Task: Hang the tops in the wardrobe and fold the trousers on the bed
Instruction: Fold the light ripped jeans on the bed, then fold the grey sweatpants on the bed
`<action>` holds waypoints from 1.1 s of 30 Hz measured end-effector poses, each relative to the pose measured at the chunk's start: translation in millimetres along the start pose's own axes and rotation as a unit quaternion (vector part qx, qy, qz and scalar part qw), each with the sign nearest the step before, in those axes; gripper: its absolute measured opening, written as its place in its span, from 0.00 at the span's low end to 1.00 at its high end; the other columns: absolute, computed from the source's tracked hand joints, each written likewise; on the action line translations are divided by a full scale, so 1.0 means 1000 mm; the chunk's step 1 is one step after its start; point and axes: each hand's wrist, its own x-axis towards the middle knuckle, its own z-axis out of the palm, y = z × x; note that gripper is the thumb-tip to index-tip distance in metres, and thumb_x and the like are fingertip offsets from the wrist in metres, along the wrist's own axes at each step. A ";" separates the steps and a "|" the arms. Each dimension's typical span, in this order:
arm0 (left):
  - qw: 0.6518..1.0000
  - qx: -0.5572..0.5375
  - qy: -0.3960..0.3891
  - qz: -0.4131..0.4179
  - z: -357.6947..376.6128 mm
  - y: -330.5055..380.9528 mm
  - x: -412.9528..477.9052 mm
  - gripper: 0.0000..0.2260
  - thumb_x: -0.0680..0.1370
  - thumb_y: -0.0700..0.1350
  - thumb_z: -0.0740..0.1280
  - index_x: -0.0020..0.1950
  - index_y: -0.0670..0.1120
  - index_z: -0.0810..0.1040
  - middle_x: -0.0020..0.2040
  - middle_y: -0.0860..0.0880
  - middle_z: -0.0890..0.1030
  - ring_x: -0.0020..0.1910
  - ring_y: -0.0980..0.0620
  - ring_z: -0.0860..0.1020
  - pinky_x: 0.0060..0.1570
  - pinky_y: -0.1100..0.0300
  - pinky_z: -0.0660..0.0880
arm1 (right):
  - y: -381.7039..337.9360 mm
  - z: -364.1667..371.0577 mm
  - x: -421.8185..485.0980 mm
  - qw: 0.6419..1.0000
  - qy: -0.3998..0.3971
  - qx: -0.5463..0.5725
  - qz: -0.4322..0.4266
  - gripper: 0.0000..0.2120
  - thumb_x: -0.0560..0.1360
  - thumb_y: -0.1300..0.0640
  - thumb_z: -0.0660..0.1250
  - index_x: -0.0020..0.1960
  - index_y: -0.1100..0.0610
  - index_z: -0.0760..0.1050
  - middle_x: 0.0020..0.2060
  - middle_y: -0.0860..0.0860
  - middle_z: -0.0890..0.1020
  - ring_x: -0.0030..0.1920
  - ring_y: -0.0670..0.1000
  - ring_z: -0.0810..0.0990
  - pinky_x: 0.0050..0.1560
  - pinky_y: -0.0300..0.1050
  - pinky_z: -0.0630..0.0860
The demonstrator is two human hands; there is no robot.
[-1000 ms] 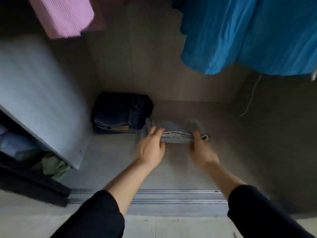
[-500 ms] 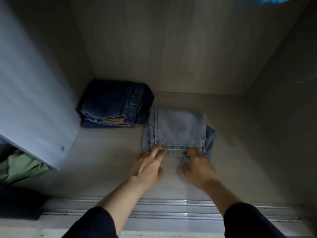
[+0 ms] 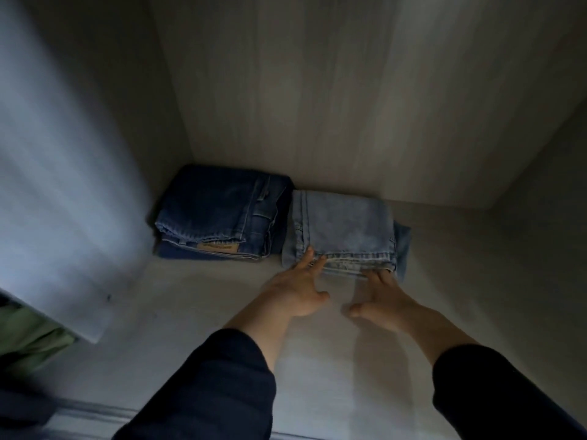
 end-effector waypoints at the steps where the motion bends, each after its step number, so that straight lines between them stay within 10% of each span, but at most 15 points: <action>1: 1.000 -0.016 0.004 0.005 0.001 -0.001 0.000 0.35 0.78 0.57 0.61 0.77 0.61 0.41 0.76 0.60 0.33 0.77 0.50 0.54 0.72 0.53 0.61 | 0.001 0.002 0.001 1.000 -0.016 0.012 0.000 0.50 0.68 0.40 0.72 0.79 0.51 0.45 0.77 0.47 0.48 0.77 0.51 0.48 0.74 0.48 0.57; 11: 0.998 0.049 -0.038 -0.005 0.014 -0.007 -0.106 0.30 0.82 0.51 0.56 0.79 0.54 0.41 0.78 0.53 0.39 0.78 0.49 0.42 0.75 0.55 0.49 | -0.009 -0.009 -0.100 0.999 0.029 0.035 0.006 0.41 0.74 0.49 0.69 0.79 0.56 0.50 0.77 0.52 0.56 0.76 0.51 0.58 0.73 0.41 0.59; 25: 0.992 0.029 -0.063 0.101 -0.239 0.272 -0.412 0.19 0.80 0.51 0.60 0.71 0.50 0.68 0.73 0.51 0.66 0.72 0.50 0.64 0.68 0.59 0.63 | -0.134 -0.271 -0.505 0.989 0.064 0.064 0.120 0.28 0.76 0.50 0.63 0.74 0.54 0.60 0.69 0.53 0.67 0.69 0.57 0.67 0.66 0.51 0.69; 33: 0.969 0.051 -0.101 0.218 -0.262 0.454 -0.535 0.16 0.78 0.50 0.61 0.65 0.49 0.74 0.64 0.45 0.74 0.66 0.44 0.68 0.64 0.53 0.68 | -0.107 -0.357 -0.726 0.961 0.116 0.087 0.237 0.28 0.76 0.48 0.64 0.73 0.55 0.61 0.67 0.55 0.70 0.66 0.58 0.70 0.63 0.52 0.71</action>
